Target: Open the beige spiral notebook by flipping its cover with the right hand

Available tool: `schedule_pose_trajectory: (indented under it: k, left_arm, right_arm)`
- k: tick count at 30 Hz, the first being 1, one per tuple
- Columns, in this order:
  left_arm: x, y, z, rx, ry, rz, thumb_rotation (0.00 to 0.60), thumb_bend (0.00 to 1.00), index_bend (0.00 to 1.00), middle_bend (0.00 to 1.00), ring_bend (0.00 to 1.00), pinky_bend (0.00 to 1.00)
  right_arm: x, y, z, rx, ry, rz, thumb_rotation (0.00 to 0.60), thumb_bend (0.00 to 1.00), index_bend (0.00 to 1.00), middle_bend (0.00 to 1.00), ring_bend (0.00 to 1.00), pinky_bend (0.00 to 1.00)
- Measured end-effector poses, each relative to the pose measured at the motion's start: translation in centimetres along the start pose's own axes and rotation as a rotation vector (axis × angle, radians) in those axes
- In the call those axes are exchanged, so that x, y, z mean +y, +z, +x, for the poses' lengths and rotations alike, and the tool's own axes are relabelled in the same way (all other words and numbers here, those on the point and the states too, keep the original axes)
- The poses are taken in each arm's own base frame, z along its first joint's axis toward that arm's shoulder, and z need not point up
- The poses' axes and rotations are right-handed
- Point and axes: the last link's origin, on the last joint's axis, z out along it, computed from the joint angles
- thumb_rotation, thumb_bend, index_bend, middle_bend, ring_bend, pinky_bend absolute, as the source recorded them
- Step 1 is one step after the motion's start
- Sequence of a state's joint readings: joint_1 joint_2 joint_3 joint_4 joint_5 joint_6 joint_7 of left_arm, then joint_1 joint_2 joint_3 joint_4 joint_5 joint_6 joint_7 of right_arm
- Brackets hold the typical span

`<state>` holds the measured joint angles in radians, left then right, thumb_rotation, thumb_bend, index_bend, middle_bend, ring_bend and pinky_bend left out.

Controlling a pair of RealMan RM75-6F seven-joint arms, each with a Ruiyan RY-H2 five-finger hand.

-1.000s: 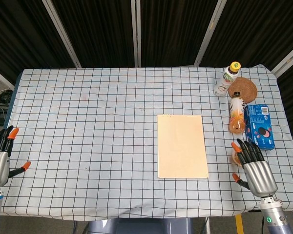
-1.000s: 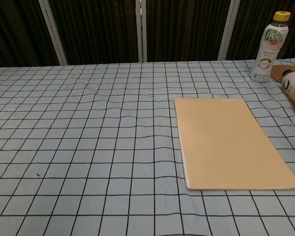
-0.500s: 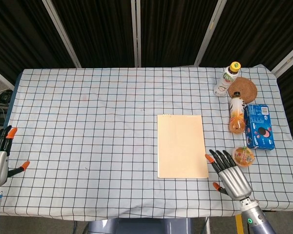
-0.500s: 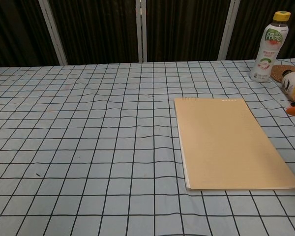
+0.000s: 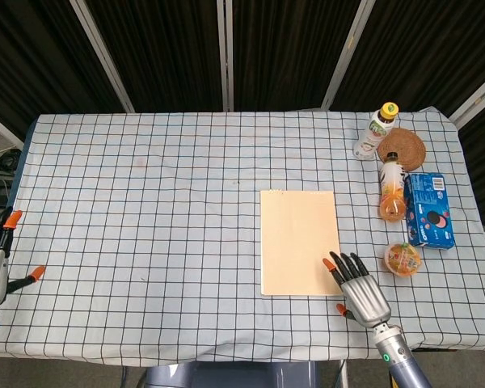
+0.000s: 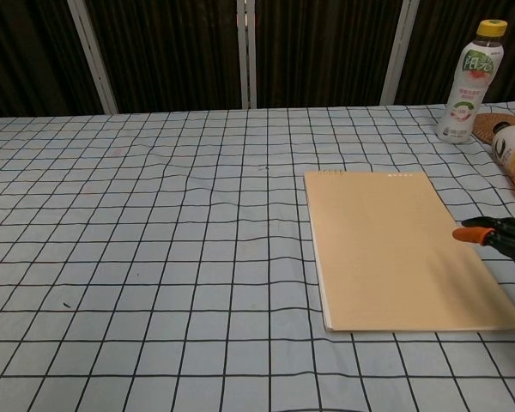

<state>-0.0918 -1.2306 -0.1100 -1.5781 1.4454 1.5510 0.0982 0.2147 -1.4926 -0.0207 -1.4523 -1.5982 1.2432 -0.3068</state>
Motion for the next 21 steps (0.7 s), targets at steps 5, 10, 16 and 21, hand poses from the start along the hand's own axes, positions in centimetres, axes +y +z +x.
schedule_pose_trajectory:
  k: [5, 10, 16, 21]
  left_arm:
    - [-0.2, 0.2, 0.2, 0.014, -0.012, 0.013, 0.600, 0.09, 0.00, 0.00, 0.00, 0.00]
    - [-0.2, 0.2, 0.5, 0.012, -0.027, 0.014, 0.600, 0.09, 0.00, 0.00, 0.00, 0.00]
    - [-0.1, 0.2, 0.5, 0.012, -0.023, 0.010, 0.600, 0.09, 0.00, 0.00, 0.00, 0.00]
    - [0.0, 0.1, 0.6, 0.018, -0.026, 0.007, 0.600, 0.09, 0.00, 0.00, 0.00, 0.00]
  right_arm:
    - [0.3, 0.5, -0.3, -0.006, 0.006, -0.021, 0.600, 0.15, 0.01, 0.00, 0.00, 0.00]
    - [1.1, 0.8, -0.5, -0.013, 0.003, -0.046, 0.600, 0.21, 0.01, 0.00, 0.00, 0.00]
    - [1.2, 0.7, -0.7, -0.025, -0.003, -0.049, 0.600, 0.21, 0.01, 0.00, 0.00, 0.00]
    - [1.3, 0.7, -1.2, -0.047, -0.013, -0.057, 0.600, 0.21, 0.01, 0.00, 0.00, 0.00]
